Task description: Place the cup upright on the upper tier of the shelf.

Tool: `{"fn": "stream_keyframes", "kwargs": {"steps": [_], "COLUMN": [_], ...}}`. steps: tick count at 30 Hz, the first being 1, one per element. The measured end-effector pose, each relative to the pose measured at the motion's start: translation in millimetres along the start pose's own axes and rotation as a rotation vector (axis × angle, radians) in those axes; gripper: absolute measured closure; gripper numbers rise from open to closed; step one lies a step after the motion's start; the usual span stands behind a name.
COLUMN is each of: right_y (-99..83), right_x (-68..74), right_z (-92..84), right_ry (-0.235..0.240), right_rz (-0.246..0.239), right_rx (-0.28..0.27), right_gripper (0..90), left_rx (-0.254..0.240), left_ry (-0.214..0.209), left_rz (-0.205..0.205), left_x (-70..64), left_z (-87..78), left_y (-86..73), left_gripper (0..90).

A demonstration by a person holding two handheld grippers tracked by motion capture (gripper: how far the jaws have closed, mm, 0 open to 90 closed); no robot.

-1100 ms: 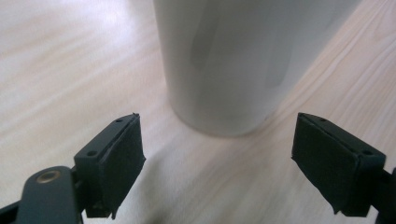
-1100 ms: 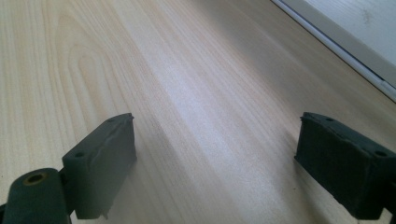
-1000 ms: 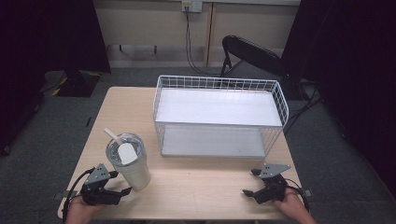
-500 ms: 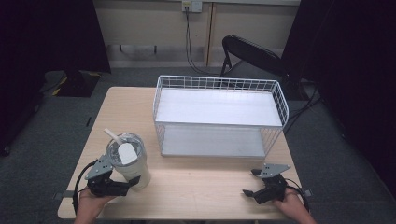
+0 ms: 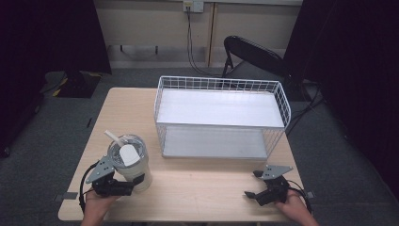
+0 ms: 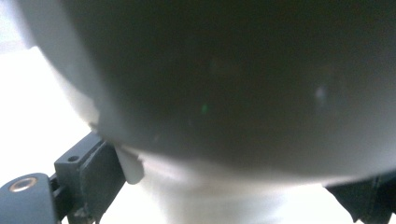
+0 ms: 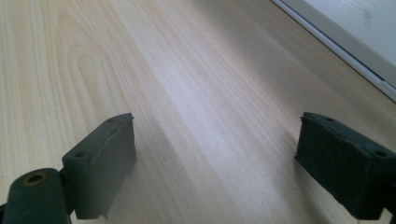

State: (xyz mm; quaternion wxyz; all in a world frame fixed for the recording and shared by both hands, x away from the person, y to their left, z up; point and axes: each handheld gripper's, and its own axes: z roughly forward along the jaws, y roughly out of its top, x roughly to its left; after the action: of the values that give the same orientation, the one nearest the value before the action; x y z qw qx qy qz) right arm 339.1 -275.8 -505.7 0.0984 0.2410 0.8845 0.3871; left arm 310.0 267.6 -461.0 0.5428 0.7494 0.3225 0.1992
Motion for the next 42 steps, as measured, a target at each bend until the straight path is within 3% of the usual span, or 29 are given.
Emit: {"fn": "stream_keyframes", "kwargs": {"steps": [9,11,17,20,21,22,31,33,36,37,42], "right_y": [0.0,0.0,0.0,0.0,0.0,0.0,0.0,0.0,0.0,0.0,0.0], "right_x": [0.0,0.0,0.0,0.0,0.0,0.0,0.0,0.0,-0.1,-0.1,-0.1], "right_z": [0.0,0.0,0.0,0.0,0.0,0.0,0.0,0.0,0.0,0.0,0.0], "right_ry": [0.000,0.000,0.000,0.000,0.000,0.000,0.000,0.000,0.001,0.001,0.001], "right_rz": [0.000,0.000,0.000,0.000,0.000,0.000,0.000,0.000,0.000,-0.001,-0.001], "right_rx": [0.000,0.000,0.000,0.000,0.000,0.000,0.000,0.000,0.000,0.000,0.000], "right_gripper": [11.2,11.2,11.2,11.2,11.2,11.2,11.2,11.2,11.2,11.2,11.2], "left_rx": [-0.084,-0.128,-0.181,-0.187,-0.178,-0.182,-0.161,-0.174,-0.170,-0.188,-0.194], "left_ry": [-0.014,-0.020,-0.014,-0.010,-0.011,-0.010,0.002,-0.024,-0.028,-0.041,-0.040], "left_rz": [-0.018,-0.035,-0.021,0.003,0.036,0.027,0.081,0.054,0.059,0.044,0.032], "left_x": [1.6,0.9,-0.7,-1.6,-2.4,-3.7,-11.4,-13.9,-16.1,-18.3,-23.0], "left_z": [3.2,5.1,7.1,7.3,7.3,7.8,10.2,12.3,13.6,15.0,19.6], "left_y": [0.5,0.1,-3.0,-3.5,-2.7,-2.7,2.6,6.3,11.1,16.2,30.2], "left_gripper": [6.9,6.4,6.8,7.5,7.8,8.1,8.5,8.6,8.6,8.6,8.5]}}
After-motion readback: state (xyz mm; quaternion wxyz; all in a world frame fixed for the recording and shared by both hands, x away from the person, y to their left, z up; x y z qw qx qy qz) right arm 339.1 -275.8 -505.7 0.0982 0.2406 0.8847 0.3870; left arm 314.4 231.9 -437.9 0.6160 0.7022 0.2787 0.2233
